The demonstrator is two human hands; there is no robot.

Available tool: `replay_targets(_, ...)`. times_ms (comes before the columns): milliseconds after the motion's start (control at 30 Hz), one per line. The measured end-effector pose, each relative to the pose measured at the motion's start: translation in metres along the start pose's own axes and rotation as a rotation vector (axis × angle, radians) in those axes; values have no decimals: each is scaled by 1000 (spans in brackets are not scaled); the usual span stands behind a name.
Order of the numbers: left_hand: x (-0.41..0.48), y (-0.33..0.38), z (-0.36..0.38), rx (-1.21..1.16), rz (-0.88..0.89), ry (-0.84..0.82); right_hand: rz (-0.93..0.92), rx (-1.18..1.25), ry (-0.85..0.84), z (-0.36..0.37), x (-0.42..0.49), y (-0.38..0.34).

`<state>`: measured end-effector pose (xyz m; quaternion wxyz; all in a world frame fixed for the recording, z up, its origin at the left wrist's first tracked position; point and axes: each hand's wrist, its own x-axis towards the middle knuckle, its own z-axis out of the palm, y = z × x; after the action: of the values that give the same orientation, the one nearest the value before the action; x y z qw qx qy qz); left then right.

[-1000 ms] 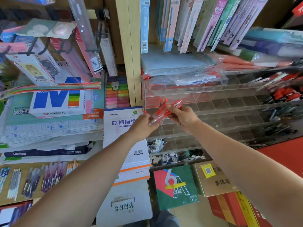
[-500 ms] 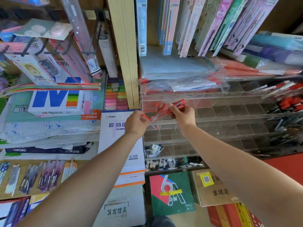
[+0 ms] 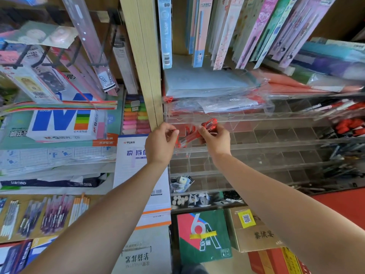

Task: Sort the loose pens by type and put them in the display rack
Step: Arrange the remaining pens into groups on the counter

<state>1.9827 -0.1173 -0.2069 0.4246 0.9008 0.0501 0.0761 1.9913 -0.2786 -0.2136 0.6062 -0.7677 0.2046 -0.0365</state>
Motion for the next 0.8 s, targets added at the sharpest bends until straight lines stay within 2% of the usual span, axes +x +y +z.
replay_targets(100,5,-1,-3,10,42,18,11,-37,-69,8,1,2)
replay_targets(233,5,-10,3,-48,32,-124,69,-106,-169,18,-1,10)
replay_targets(333,2,-15,6,41,-5,-288,48,-52,-136,19,-3,5)
replay_targets(433,0,-25,7,163,16,-371,21,42,-85,18,-6,6)
replay_targets(500,-3,-30,7,190,-4,-425,11,-15,-78,16,-7,9)
replay_targets(667,-6,-33,11,237,-4,-482,52,-39,-98,14,-1,8)
replay_targets(800,-8,-35,15,259,-26,-541,-33,-106,-75,9,-1,11)
